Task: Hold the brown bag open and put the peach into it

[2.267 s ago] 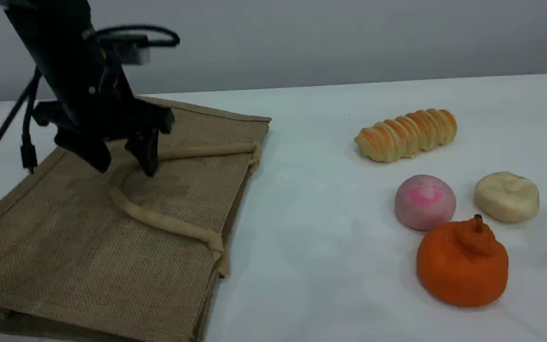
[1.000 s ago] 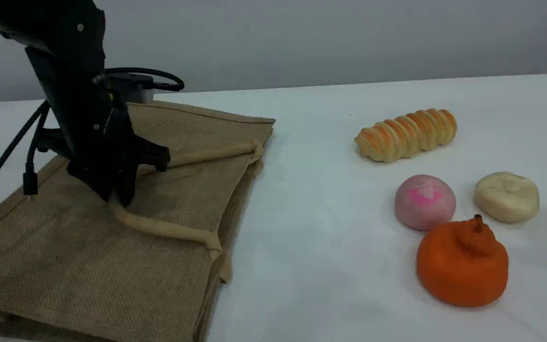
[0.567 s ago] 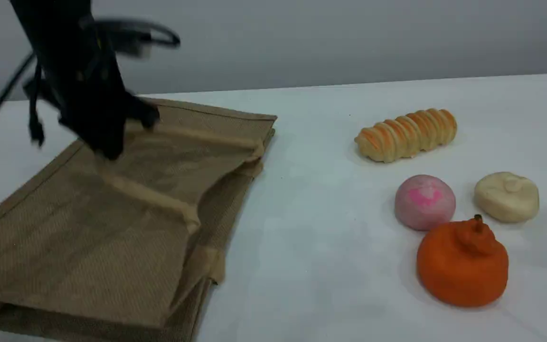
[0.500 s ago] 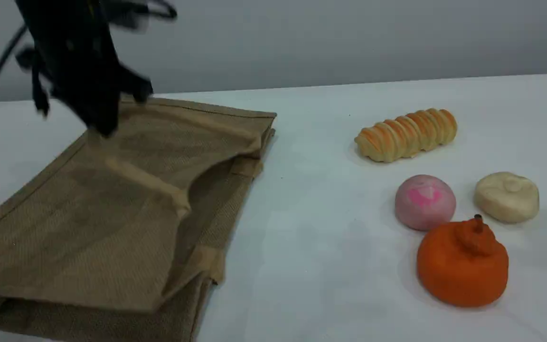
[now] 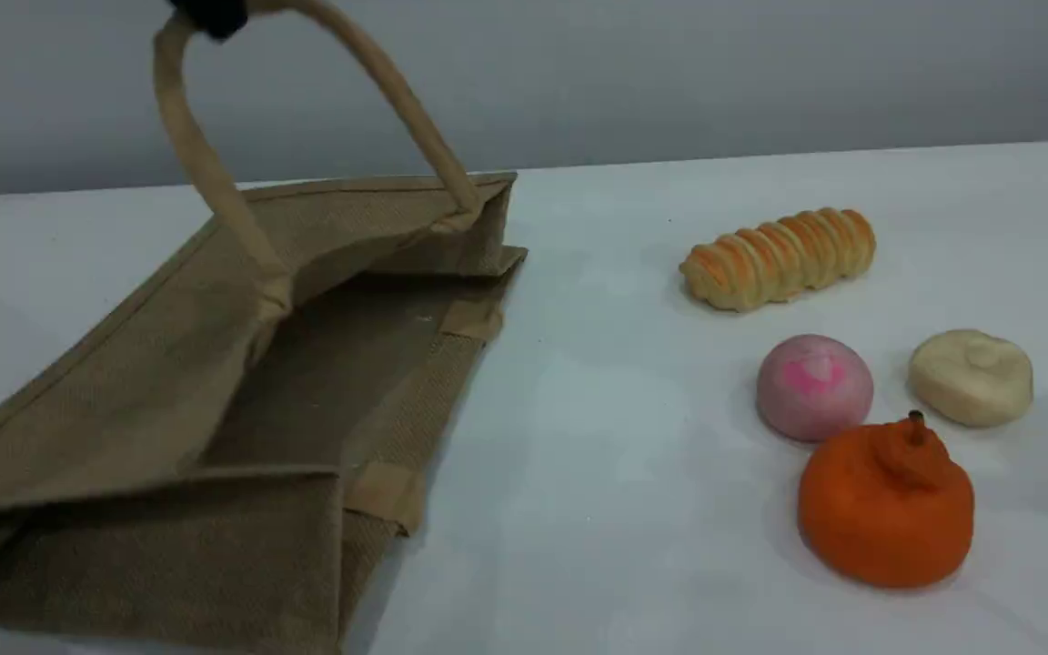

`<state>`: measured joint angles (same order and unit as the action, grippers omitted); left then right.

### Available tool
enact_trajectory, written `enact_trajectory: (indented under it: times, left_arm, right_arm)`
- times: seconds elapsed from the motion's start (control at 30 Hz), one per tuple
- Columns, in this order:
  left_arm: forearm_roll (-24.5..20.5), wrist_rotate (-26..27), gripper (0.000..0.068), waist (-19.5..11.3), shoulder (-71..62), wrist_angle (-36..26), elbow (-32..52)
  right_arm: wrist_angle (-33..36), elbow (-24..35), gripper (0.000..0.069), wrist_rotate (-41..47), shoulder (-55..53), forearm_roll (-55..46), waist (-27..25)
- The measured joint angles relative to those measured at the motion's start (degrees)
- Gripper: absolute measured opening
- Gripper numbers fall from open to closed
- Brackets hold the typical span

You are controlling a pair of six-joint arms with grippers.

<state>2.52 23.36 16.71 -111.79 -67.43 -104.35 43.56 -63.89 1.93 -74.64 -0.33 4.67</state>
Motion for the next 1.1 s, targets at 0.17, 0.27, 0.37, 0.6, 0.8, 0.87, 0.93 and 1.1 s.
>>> enact_trajectory:
  times: [0.17,0.27,0.37,0.6,0.8,0.87,0.93,1.1]
  left_arm:
    - [3.26,6.00,0.0090,0.00,0.00,-3.10,-7.94]
    - [7.15,10.18,0.0090,0.00,0.00,-2.89,-11.75]
    - [11.70,14.51,0.0090,0.00,0.10,-2.59,-13.61]
    - [14.07,20.86,0.0090,0.00,1.12,-2.58,-13.61]
    - [14.14,24.25,0.0090,0.00,1.25,-2.65,-13.54]
    - [14.14,24.25,0.0090,0.00,1.25,-2.65,-13.54]
    - [14.14,24.25,0.0090,0.00,1.25,-2.65,-13.54]
    - [14.14,24.25,0.0090,0.00,1.25,-2.53,-13.49]
  right_arm:
    - [0.14,0.00,0.0426,-0.96,-3.34,0.33,0.00]
    - [0.09,0.00,0.0426,-0.96,-5.85,0.33,0.00]
    - [0.04,0.00,0.0426,-1.37,-8.42,0.33,0.00]
    - [0.65,0.00,0.0426,-4.68,-13.17,1.93,0.00]
    - [0.65,0.00,0.0426,-9.26,-16.08,5.48,0.00]
    - [0.65,0.00,0.0426,-10.55,-16.79,7.32,0.00]
    - [0.65,0.00,0.0426,-12.30,-18.03,9.46,0.00]
    - [0.65,0.00,0.0426,-16.62,-22.65,16.42,1.13]
